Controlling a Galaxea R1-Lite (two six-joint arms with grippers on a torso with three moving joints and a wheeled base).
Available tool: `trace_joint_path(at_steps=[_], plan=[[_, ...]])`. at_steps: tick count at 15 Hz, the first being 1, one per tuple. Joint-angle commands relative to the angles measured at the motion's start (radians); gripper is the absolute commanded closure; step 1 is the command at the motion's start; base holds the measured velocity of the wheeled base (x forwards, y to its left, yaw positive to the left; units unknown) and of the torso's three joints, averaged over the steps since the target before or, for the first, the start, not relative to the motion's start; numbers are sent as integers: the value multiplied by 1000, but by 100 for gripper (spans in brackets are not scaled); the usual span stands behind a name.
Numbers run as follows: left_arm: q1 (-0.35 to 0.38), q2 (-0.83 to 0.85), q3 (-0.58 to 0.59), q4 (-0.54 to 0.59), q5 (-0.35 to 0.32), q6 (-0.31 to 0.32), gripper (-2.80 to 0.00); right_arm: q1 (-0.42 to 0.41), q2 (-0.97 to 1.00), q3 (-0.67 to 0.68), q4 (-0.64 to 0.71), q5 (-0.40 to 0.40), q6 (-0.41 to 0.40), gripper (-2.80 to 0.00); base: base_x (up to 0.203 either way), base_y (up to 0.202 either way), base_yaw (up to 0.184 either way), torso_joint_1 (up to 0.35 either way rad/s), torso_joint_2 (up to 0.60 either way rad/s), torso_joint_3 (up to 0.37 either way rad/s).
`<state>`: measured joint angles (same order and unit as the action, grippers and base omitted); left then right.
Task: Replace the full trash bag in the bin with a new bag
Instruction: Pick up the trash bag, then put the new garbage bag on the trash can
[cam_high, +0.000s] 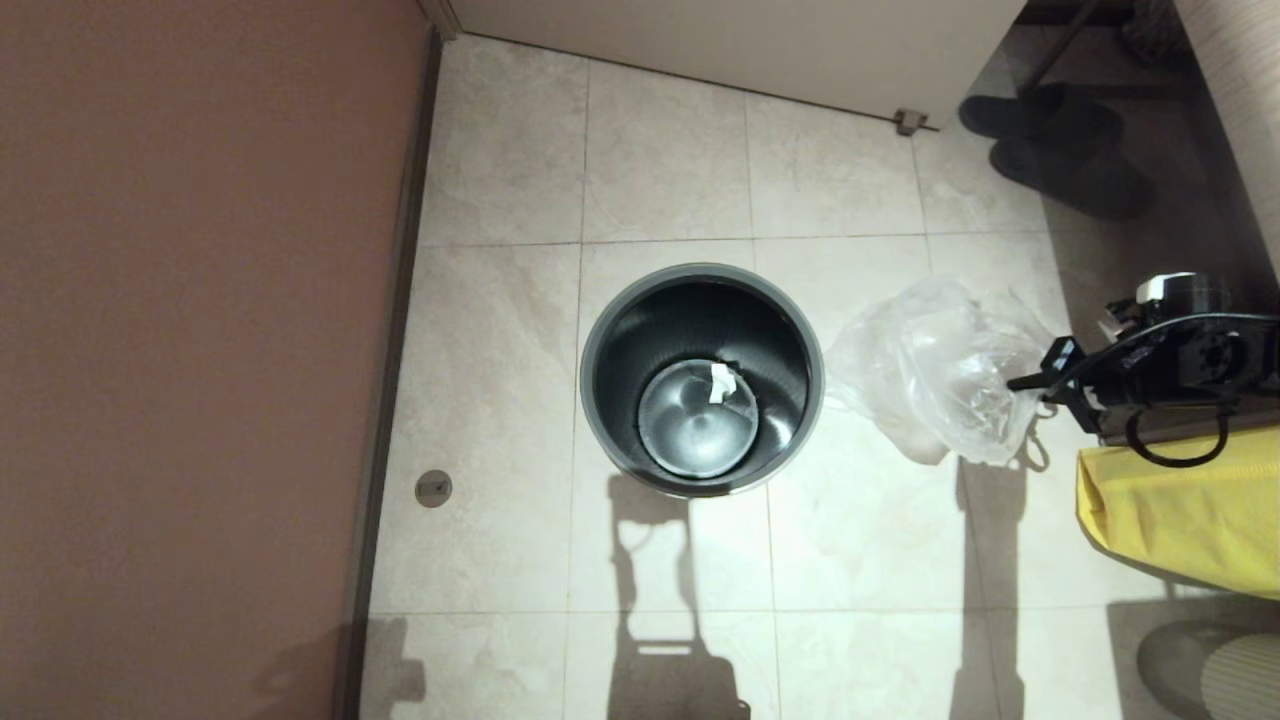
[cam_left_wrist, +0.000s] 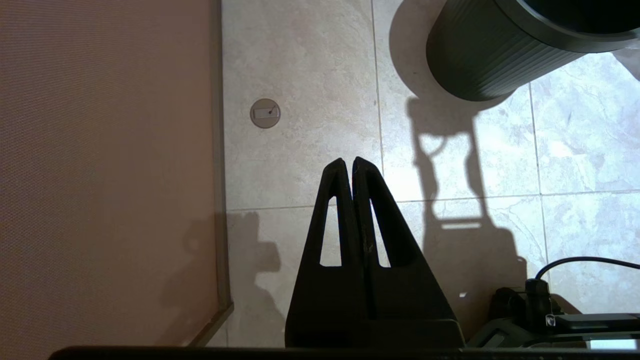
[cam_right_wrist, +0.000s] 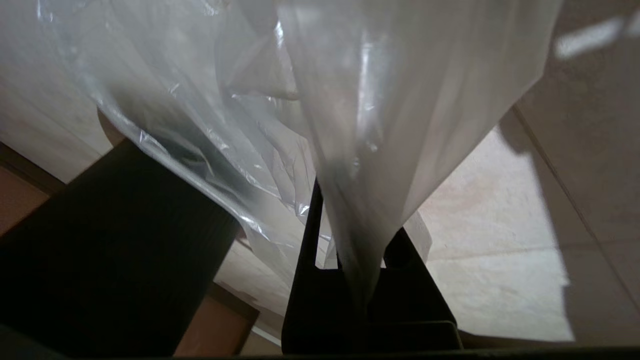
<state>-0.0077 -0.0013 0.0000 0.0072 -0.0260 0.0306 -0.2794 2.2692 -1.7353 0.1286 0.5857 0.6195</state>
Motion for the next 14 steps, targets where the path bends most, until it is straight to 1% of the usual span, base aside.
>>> trace_joint_path(at_steps=[1, 5, 10, 13, 14], plan=[[0, 1, 0, 0, 0, 0, 0, 1, -87, 0, 98, 2, -52, 0, 0, 0, 0, 0, 0, 0], [0, 1, 0, 0, 0, 0, 0, 4, -218, 0, 315, -1, -167, 0, 0, 0, 0, 0, 0, 0], [0, 1, 0, 0, 0, 0, 0, 5, -404, -1, 495, -7, -296, 0, 0, 0, 0, 0, 0, 0], [0, 1, 0, 0, 0, 0, 0, 3, -507, 5, 651, -5, -388, 0, 0, 0, 0, 0, 0, 0], [0, 1, 0, 0, 0, 0, 0, 2, -544, 16, 674, -2, -412, 0, 0, 0, 0, 0, 0, 0]])
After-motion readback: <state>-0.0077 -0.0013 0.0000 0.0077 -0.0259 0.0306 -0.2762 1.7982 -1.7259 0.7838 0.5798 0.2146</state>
